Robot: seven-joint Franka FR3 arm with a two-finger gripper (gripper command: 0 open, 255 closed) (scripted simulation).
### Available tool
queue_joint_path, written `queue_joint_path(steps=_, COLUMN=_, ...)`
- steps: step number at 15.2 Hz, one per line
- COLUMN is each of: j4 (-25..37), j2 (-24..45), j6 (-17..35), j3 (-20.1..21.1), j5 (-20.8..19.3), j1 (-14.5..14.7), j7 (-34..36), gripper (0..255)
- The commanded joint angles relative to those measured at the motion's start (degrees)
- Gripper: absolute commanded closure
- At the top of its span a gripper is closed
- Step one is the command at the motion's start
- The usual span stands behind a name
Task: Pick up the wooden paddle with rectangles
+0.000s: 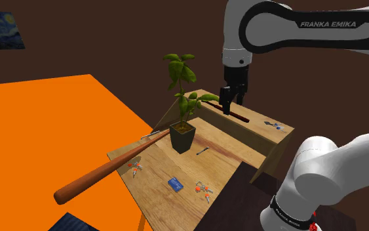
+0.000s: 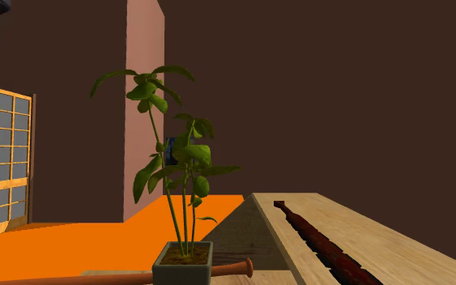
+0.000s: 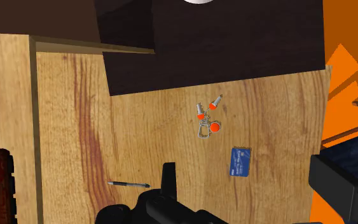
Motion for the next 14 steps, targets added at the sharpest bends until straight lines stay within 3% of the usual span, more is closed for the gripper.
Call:
queue_joint_path(steps=1, j4=0.0, j2=0.0, j6=0.0, j3=0.0, j5=0.0, j1=0.0, j7=0.0, gripper=0)
queue_joint_path(steps=14, j4=0.0, j2=14.2, j6=17.6, j3=-12.6, j5=-7.8, j1=-5.9, j7=-10.8, gripper=0)
